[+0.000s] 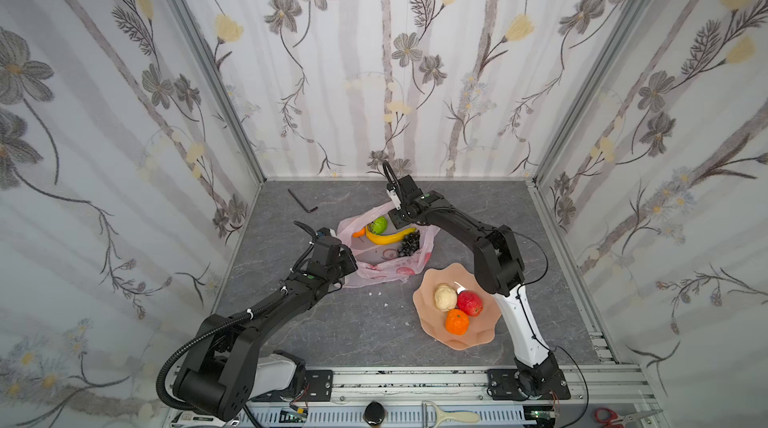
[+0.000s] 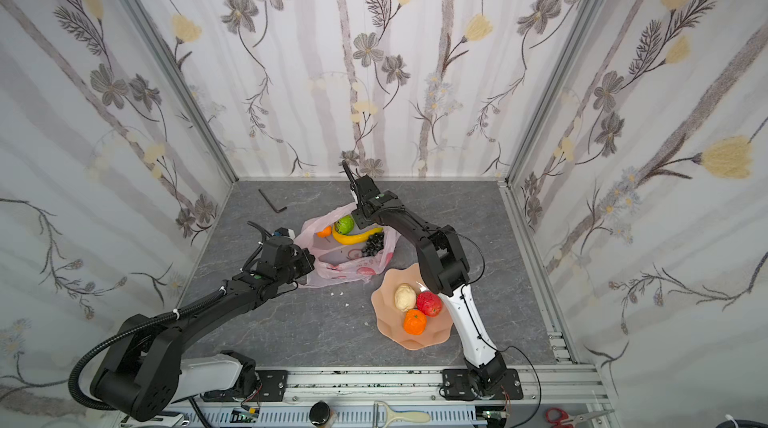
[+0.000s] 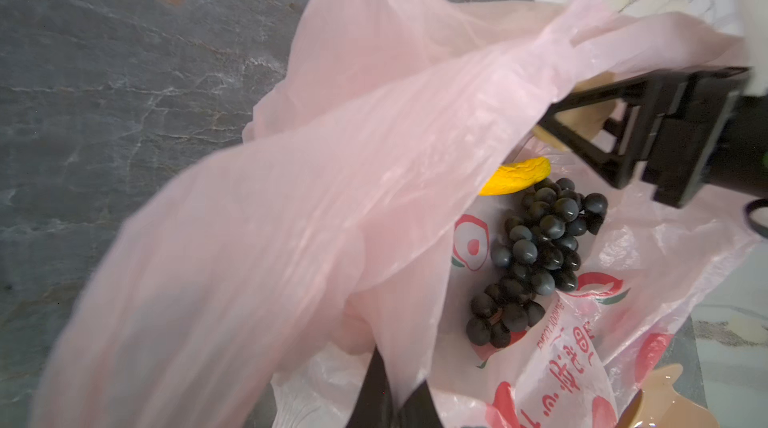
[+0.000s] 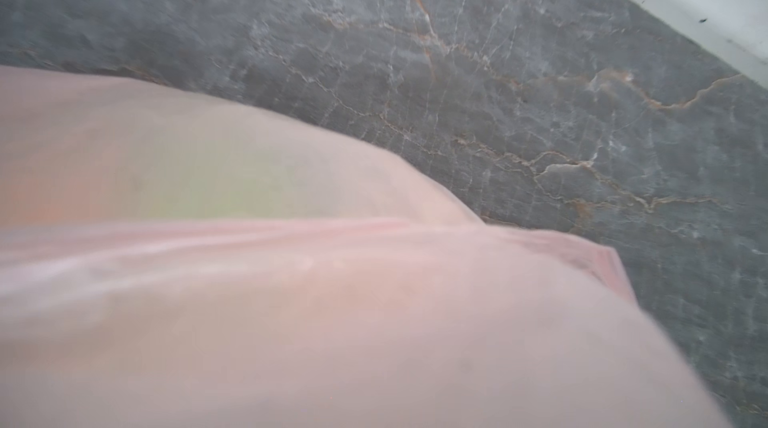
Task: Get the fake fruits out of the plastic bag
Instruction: 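Close the right gripper on the pale cream fruit inside the bag, then lift the cream fruit out and carry it over the peach plate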
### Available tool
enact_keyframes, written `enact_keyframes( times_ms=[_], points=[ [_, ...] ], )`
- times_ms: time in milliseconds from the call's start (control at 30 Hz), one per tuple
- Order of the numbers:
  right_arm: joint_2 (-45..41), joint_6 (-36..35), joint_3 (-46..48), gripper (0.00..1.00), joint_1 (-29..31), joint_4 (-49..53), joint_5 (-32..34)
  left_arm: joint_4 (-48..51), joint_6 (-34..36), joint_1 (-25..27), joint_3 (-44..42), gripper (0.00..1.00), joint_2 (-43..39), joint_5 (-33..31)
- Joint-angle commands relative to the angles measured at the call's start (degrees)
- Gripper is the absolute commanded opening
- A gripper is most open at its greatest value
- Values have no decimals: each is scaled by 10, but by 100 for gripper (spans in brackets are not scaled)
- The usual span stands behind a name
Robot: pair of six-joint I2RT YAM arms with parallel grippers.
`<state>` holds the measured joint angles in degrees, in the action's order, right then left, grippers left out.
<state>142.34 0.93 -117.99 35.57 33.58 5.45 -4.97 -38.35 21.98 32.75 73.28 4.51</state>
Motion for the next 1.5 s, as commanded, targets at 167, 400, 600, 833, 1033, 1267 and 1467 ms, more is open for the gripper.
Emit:
enact_keyframes(
  times_ms=[167, 400, 600, 833, 1033, 1267, 1467],
  points=[
    [-59, 5, 30, 57, 6, -8, -54, 9, 18, 8, 19, 0, 9, -26],
    [-105, 33, 74, 57, 25, -1, -94, 18, 23, 19, 28, 0, 14, -45],
    [-145, 65, 109, 58, 42, 25, -100, 19, 23, 24, 31, 0, 15, -54],
    [-230, 88, 197, 57, 53, 48, -104, 19, 29, 25, 28, 0, 13, -63],
    [-336, 108, 294, 58, 64, 135, -50, 18, 43, 26, 16, 0, 9, -78],
    [-433, 161, 393, 57, 84, 240, -10, 16, 62, 27, 13, 0, 10, -87],
    [-488, 215, 453, 57, 111, 315, -11, 11, 66, 27, 13, 0, 8, -79]
  ],
)
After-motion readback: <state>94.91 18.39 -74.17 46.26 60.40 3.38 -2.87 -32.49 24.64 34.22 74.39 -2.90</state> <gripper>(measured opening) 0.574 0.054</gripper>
